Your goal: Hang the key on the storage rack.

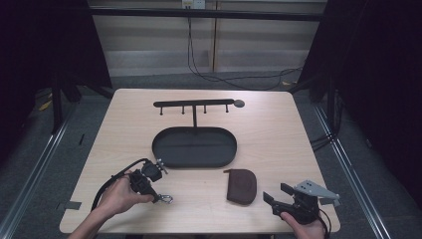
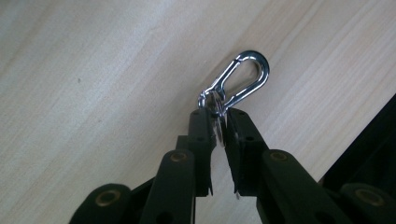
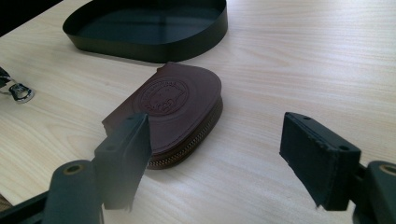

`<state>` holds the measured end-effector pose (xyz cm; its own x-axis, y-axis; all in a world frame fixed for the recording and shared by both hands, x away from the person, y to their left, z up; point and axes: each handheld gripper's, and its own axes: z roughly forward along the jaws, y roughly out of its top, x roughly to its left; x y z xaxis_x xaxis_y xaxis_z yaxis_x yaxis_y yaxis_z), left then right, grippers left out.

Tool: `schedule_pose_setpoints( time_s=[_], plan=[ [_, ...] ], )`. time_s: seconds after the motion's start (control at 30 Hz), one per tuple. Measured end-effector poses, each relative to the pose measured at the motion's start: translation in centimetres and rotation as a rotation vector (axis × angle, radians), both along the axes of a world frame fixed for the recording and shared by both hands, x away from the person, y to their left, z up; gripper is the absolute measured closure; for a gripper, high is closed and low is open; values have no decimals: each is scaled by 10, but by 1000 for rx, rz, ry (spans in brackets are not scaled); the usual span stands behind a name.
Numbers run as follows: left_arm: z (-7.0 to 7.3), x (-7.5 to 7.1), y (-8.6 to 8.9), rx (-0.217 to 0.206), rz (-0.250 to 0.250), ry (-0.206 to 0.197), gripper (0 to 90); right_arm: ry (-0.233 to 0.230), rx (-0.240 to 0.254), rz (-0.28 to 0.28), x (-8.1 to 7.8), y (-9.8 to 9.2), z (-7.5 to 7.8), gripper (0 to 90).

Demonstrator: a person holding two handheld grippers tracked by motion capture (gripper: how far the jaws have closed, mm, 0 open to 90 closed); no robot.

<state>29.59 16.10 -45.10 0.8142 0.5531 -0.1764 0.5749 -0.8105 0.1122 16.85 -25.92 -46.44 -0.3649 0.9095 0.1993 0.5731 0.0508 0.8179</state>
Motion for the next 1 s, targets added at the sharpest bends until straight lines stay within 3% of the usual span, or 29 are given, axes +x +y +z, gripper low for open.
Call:
schedule_pose_setpoints(
  time_s=[0.33,0.6,1.0],
  plan=[
    [-5,5,-6,20,-10,21,857,2,-6,11,0,1,0,247],
    [-1,6,-8,16,-24,33,888,5,-9,11,1,1,-1,246],
    [31,6,-5,-8,-59,9,888,7,-3,14,1,2,-1,244]
  ],
)
